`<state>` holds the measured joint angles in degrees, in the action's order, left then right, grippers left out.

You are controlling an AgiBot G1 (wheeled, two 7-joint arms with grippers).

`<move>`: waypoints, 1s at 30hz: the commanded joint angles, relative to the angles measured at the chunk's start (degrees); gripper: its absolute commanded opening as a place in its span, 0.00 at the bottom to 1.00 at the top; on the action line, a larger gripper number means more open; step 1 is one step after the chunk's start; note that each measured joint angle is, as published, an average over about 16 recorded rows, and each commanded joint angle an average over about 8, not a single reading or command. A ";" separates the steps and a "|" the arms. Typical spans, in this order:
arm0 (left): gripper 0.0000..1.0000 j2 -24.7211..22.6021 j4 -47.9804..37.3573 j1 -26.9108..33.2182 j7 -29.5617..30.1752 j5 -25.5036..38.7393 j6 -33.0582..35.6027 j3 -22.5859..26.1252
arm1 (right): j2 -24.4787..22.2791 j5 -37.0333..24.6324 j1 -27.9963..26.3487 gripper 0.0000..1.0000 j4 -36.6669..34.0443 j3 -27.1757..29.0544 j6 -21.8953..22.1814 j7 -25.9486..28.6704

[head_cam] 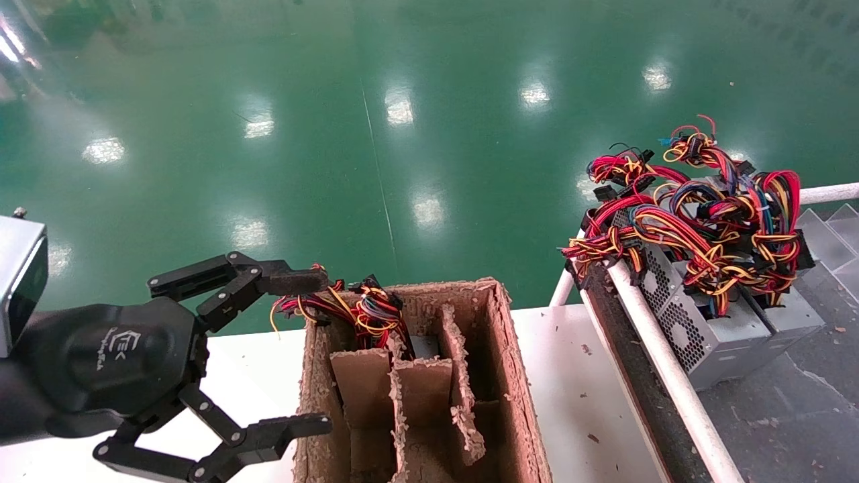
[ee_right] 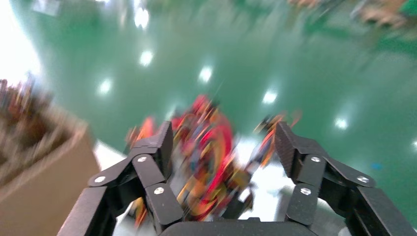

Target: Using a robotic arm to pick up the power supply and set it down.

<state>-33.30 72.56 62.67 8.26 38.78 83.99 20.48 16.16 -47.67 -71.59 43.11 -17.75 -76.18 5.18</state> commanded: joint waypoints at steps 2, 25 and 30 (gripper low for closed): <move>1.00 0.00 0.00 0.00 0.00 0.00 0.00 0.00 | 0.01 2.39 0.21 1.00 -1.42 1.35 0.34 -0.26; 1.00 0.01 -0.02 0.00 -0.01 -0.01 0.00 0.01 | 7.13 4.21 3.88 1.00 10.06 1.81 -3.26 1.90; 1.00 0.01 -0.02 0.00 -0.02 -0.02 0.00 0.02 | 8.71 4.42 4.71 1.00 12.82 1.80 -4.10 2.40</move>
<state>-33.29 72.54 62.67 8.24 38.77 83.98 20.50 24.71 -43.27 -66.96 55.66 -15.95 -80.20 7.53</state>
